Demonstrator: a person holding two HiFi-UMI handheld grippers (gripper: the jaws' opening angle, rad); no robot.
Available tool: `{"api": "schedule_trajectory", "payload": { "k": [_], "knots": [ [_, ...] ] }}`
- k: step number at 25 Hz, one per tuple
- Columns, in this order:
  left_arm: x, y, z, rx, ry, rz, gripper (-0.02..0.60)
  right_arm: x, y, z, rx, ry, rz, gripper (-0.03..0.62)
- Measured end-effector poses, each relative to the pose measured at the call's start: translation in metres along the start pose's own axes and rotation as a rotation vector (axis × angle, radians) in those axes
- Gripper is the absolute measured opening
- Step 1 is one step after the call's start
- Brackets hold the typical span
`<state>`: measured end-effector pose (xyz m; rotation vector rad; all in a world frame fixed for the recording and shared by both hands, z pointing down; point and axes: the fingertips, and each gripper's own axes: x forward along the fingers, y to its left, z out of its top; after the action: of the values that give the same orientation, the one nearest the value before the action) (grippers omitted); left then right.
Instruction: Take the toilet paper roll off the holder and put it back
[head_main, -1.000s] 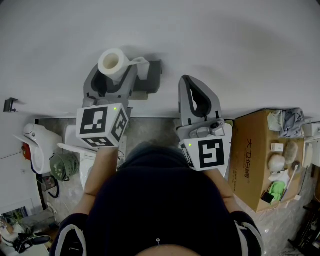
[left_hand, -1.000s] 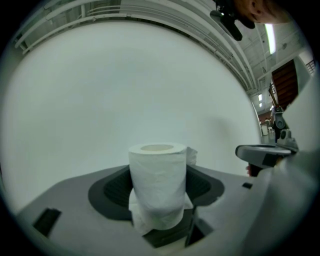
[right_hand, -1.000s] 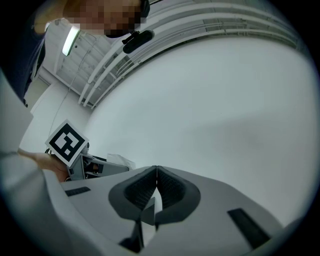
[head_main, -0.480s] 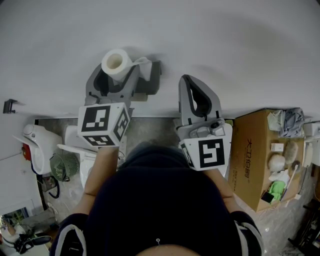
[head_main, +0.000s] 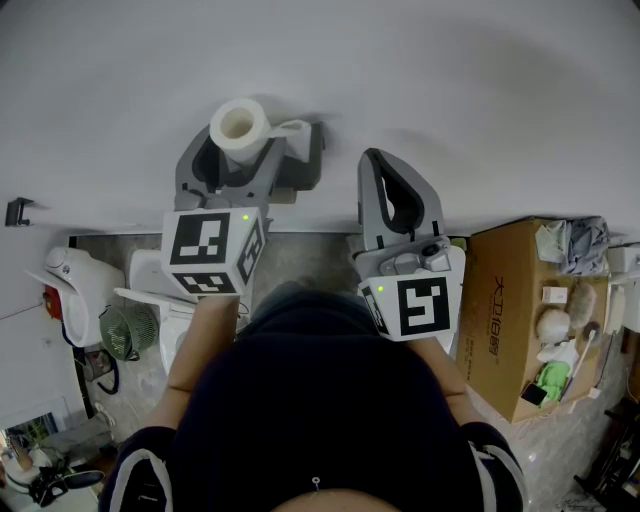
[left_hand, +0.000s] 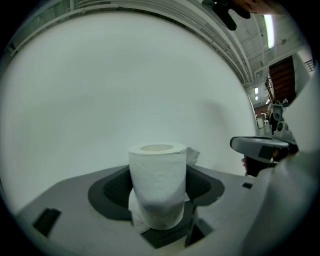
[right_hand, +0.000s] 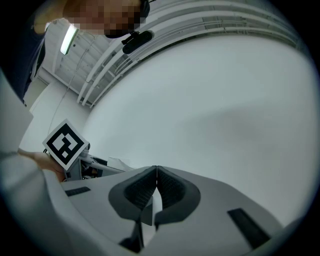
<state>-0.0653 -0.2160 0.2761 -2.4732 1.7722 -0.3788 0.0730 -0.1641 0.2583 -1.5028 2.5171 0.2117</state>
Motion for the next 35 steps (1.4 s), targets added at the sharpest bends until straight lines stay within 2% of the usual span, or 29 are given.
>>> {"api": "schedule_trajectory", "payload": {
  "k": [20,29,35],
  "knots": [
    [-0.003,-0.006,0.003,0.038,-0.038,-0.026,0.310,-0.001,0.003,-0.001,-0.002,0.008,-0.001,0.017],
    [-0.012,-0.007,0.006,0.007,-0.089,-0.073,0.338,-0.002,0.008,0.001,-0.017,0.006,0.002,0.017],
    [-0.025,0.001,0.004,-0.040,-0.112,-0.068,0.342,-0.002,0.022,0.006,-0.031,-0.003,0.023,0.017]
  ]
}}
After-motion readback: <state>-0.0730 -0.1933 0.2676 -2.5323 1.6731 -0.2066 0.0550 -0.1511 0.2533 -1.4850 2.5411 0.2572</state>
